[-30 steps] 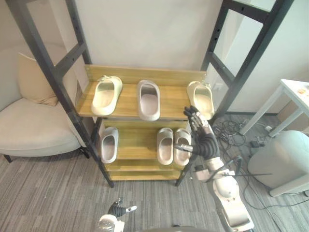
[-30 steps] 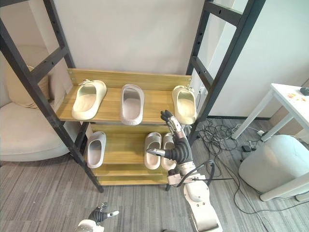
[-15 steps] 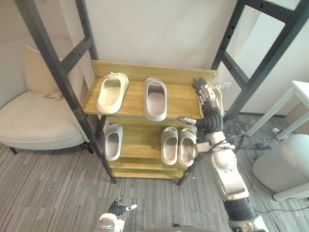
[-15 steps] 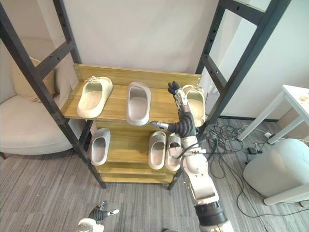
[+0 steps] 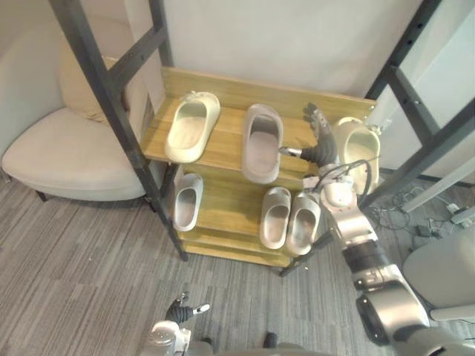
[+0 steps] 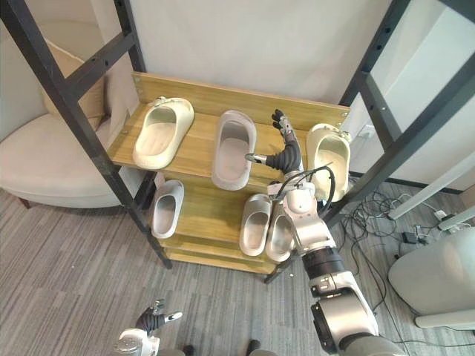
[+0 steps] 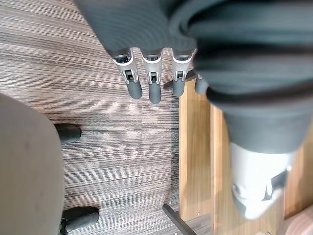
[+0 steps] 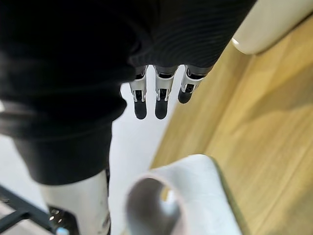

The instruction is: Organize the slippers on the shoe rack

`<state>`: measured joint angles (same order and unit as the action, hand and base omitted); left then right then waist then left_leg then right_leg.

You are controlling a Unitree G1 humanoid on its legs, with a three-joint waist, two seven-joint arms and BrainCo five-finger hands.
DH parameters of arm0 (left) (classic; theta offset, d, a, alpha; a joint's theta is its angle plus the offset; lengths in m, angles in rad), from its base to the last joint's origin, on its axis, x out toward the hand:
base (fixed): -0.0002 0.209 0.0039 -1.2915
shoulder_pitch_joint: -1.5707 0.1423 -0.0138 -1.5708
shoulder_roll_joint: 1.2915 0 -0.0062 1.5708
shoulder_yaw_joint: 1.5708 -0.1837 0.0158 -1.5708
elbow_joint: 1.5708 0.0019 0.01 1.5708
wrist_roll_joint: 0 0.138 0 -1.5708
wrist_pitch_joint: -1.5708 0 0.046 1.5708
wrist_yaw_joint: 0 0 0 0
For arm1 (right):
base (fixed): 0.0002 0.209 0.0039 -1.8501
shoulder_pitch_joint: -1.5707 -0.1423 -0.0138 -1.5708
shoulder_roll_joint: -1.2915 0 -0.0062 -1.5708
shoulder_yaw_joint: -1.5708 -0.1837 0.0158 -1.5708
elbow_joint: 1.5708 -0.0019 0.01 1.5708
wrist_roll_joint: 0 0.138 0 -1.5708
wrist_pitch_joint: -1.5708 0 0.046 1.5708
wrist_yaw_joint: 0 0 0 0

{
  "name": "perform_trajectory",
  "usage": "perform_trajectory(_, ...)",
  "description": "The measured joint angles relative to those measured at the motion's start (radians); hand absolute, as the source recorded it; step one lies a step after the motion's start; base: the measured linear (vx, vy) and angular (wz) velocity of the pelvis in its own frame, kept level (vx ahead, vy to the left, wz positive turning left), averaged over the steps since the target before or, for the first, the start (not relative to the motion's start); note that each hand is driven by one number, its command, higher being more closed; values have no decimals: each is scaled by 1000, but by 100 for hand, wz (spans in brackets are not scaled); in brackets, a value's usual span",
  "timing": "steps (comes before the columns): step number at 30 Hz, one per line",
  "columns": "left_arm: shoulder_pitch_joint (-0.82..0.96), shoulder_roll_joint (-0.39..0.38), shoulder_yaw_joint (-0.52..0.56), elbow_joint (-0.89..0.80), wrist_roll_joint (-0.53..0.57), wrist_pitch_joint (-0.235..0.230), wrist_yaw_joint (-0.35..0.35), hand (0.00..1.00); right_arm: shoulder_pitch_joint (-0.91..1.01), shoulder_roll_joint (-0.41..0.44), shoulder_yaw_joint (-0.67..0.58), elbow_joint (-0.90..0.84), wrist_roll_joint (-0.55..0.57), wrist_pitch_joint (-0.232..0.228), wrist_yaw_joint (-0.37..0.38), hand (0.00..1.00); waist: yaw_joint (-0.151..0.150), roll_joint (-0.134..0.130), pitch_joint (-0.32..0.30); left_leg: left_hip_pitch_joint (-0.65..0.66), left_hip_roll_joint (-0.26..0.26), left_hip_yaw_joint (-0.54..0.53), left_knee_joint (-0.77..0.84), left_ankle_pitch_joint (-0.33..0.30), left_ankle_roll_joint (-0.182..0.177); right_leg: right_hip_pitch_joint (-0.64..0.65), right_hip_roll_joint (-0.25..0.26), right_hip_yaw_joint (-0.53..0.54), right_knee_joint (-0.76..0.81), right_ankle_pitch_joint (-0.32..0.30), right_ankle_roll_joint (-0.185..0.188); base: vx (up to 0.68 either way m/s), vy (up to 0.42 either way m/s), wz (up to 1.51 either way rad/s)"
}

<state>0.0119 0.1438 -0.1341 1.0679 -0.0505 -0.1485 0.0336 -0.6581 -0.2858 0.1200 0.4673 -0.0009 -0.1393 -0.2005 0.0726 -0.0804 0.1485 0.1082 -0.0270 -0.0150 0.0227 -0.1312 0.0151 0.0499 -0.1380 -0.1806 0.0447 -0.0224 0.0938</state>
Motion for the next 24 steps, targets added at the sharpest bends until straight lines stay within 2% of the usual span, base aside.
perform_trajectory(9, -3, 3, 1, -41, -34, -6, 4, 0, -175, -1, 2, 191, 0, 15, -11, 0, 39, -1, 40, -5, 2, -9, 0, -1, 0, 1, -6, 0, 1, 2, -2, 51, -7, 6)
perform_trajectory(18, -5, 7, -1, -56, -70, -16, 7, 0, -321, 3, 33, 316, 1, 12, -4, 0, 48, 0, 65, -39, 3, -21, 41, -16, -2, -14, -7, 2, 7, 3, -4, 45, -16, 3)
perform_trajectory(19, -5, 7, -1, -56, -71, -16, 7, 0, -333, 3, 41, 330, 1, 11, -4, 100, 48, -1, 66, -40, 3, -22, 42, -16, -2, -14, -7, 2, 8, 3, -4, 0, 0, 0)
perform_trajectory(24, -21, 13, -6, -50, -90, -15, 10, 0, -443, 4, 47, 445, 1, 19, 3, 100, 50, -4, 82, -74, 3, -28, 65, -18, -6, -19, -7, -8, -1, 3, -4, -40, -27, 9)
